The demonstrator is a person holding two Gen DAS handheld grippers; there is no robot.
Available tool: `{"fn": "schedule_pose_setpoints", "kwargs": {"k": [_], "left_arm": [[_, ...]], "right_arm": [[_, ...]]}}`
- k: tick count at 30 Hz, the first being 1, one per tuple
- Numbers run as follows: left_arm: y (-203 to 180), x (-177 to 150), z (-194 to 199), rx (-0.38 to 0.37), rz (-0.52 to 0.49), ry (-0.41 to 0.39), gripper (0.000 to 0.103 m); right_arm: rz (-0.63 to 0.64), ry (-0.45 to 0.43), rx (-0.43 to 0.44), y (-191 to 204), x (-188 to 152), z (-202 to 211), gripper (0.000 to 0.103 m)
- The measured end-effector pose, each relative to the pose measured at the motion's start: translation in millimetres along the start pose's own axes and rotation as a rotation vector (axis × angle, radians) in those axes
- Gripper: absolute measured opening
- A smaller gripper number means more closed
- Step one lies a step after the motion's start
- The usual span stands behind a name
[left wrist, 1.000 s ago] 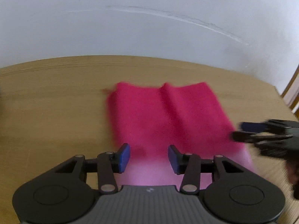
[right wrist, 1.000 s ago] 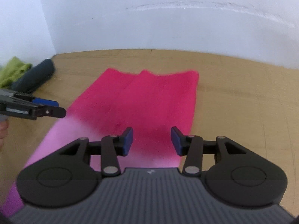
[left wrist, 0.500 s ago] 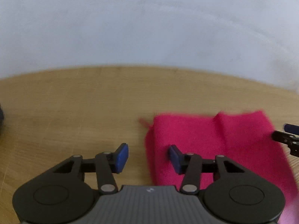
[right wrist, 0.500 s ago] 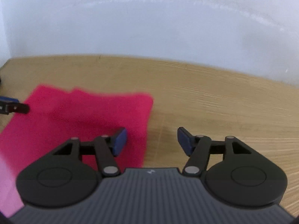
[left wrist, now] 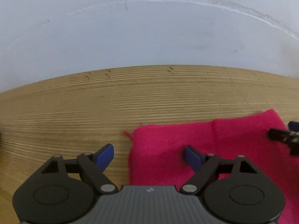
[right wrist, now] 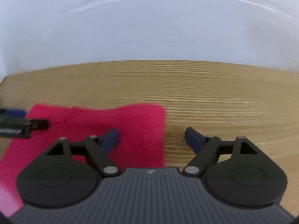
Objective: Fold clothes
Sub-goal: 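Move both open grippers back along the strip to its purple end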
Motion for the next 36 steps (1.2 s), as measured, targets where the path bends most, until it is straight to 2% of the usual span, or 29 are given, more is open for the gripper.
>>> {"fn": "schedule_pose_setpoints", "kwargs": {"k": [2, 6, 9, 13, 17, 21, 27, 31, 36], "left_arm": [[-2.5, -5.7, 17.6, 0.057, 0.005, 0.008, 0.083], [-6.8, -12.7, 57.5, 0.008, 0.042, 0.026, 0.083], [-12.0, -31.0, 92.3, -0.024, 0.057, 0.021, 0.084], [-11.6, -50.6, 112.0, -0.043, 0.06, 0.014, 0.084], [-11.7, -82.1, 136.2, -0.094, 0.085, 0.032, 0.084], [-16.1, -113.6, 156.9, -0.115, 0.075, 0.033, 0.084], [-28.2, -151.6, 175.0, -0.139, 0.035, 0.044, 0.084], [-32.8, -182.1, 183.6, -0.124, 0.01, 0.057, 0.084], [-27.8, -250.3, 203.7, -0.085, -0.019, 0.066, 0.085]], "right_arm": [[0.001, -0.025, 0.034, 0.0, -6.1, 26.6, 0.081], [0.029, -0.064, 0.051, 12.1, -22.5, 80.1, 0.081], [0.059, -0.076, 0.072, 25.1, -37.1, 113.8, 0.081], [0.114, -0.066, 0.043, 44.6, -73.2, 151.4, 0.081], [0.132, -0.05, 0.034, 77.2, -95.6, 170.5, 0.081], [0.108, -0.046, 0.048, 79.2, -124.7, 202.6, 0.081], [0.077, -0.035, -0.005, 73.2, -163.5, 237.5, 0.081], [0.042, -0.029, 0.0, 72.5, -193.4, 252.9, 0.081], [0.039, -0.005, 0.047, 74.1, -237.2, 272.4, 0.081]]}}
Point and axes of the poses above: each gripper's, at about its wrist camera, not at the fingertips, and z roughly against the way its jaws point, y to its left, x to its top, the point moved 8 cm from there along -z, roughly the way its jaws point, and after that the axes turned 14 degrees about y, right-handed, at the moved point
